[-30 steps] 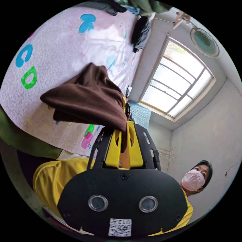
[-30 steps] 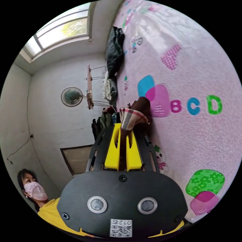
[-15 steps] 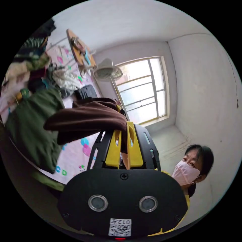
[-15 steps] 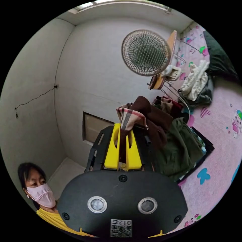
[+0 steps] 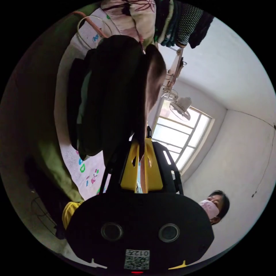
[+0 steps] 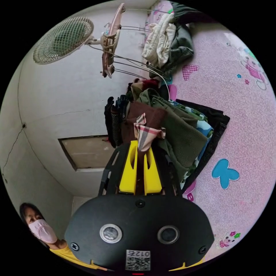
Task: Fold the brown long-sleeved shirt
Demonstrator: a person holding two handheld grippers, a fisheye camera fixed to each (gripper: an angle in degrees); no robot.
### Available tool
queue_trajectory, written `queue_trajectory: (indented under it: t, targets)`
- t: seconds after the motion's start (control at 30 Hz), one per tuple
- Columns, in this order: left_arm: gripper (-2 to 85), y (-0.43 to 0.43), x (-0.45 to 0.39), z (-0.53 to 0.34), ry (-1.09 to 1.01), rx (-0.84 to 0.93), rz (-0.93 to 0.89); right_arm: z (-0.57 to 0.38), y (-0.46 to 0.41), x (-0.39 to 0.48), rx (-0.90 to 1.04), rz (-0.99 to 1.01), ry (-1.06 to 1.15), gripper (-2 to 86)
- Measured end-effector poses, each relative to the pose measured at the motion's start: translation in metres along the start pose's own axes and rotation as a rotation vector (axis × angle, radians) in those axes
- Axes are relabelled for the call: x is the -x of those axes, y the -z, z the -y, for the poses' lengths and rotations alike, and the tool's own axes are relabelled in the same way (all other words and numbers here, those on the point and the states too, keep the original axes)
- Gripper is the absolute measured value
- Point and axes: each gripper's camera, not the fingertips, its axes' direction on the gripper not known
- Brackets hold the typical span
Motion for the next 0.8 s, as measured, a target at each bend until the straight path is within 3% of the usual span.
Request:
queue_trajectory:
  t: [0.2,0.37,0.53,0.73,0.8]
  targets:
    - [4.2,0.017,-0.057,-0.039,-0.143,-0.048,0.078,0.010,-0.027,0.040,0.060,-0.095,0.187,0.1]
    - [3.8,0.019,-0.045,-0.060,-0.013,-0.022,0.095,0.010,-0.049,0.014,0.064,-0.167,0.080,0.3]
    - [3.2,0.017,-0.052,-0.090,-0.059,-0.030,0.042,0.010,-0.061,-0.005,0.050,-0.118,0.024,0.7]
    - [1.7,0.028,-0.083,-0.140,-0.079,-0.077,0.259,0.004,-0.073,-0.014,0.031,-0.160,0.025,1.1]
    - [1.4,0.042,-0.112,-0.171,-0.130,-0.250,0.480,-0.002,-0.074,-0.014,0.024,-0.196,0.032,1.2]
